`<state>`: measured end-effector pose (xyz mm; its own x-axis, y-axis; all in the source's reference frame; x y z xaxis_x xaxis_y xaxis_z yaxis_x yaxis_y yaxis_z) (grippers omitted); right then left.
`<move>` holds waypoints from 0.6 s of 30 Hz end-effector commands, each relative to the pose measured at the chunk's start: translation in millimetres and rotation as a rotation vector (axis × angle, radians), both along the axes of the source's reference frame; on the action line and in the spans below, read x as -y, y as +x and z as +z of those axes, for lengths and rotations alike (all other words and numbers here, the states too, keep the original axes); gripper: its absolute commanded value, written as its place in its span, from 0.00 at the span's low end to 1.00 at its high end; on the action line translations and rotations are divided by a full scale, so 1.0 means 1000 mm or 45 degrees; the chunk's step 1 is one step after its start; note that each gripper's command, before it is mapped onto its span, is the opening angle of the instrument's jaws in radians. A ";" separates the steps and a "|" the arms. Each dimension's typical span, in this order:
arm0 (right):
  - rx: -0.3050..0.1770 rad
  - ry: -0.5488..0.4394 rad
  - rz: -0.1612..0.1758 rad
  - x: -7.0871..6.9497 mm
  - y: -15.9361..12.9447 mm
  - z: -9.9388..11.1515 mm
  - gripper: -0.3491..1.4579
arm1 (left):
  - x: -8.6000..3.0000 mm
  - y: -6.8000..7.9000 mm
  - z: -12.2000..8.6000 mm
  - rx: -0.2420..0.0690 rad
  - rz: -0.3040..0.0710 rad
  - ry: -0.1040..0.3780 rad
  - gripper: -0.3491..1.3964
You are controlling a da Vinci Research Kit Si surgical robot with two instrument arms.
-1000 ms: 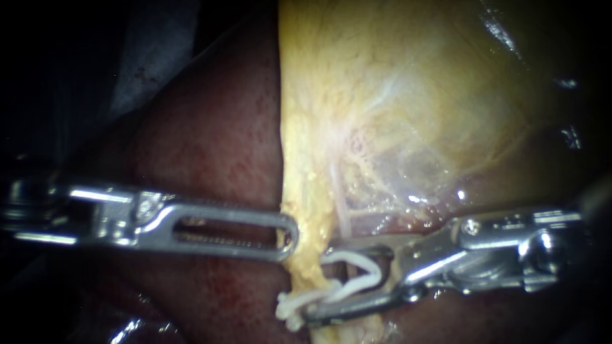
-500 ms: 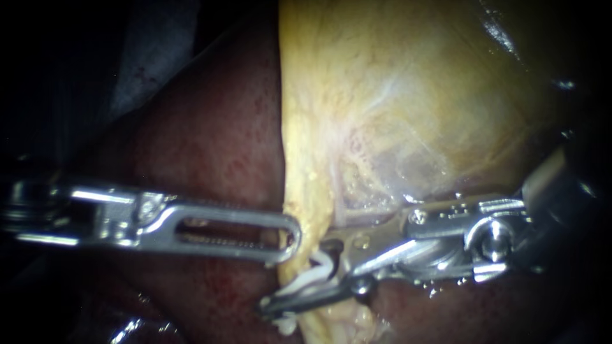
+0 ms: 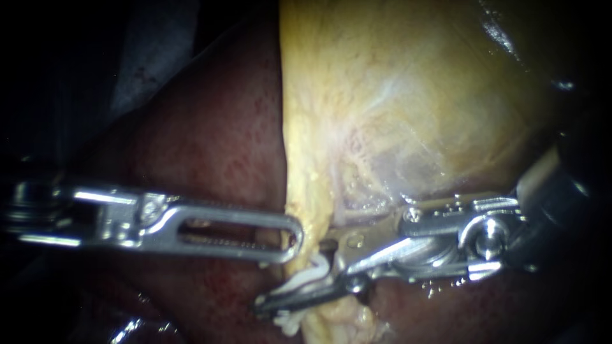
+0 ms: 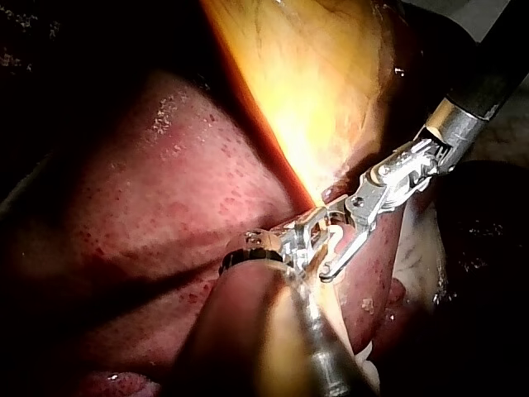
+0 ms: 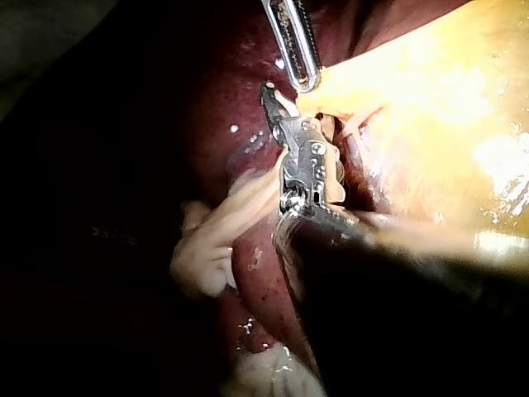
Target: Clipping third clip left tube
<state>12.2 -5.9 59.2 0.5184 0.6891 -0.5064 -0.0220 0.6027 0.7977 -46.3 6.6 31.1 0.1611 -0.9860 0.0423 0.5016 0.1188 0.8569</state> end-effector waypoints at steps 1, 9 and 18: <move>0.002 0.006 0.001 0.0001 -0.0001 -0.0001 0.48 | -0.0001 0.0001 0.0001 0.002 0.002 0.000 0.00; -0.004 0.053 -0.034 0.0016 -0.0003 -0.0006 0.48 | -0.0004 0.0002 0.0005 0.003 0.003 0.000 0.00; -0.019 0.068 -0.090 0.0027 0.0004 -0.0003 0.47 | -0.0005 0.0001 0.0006 0.002 0.002 0.000 0.00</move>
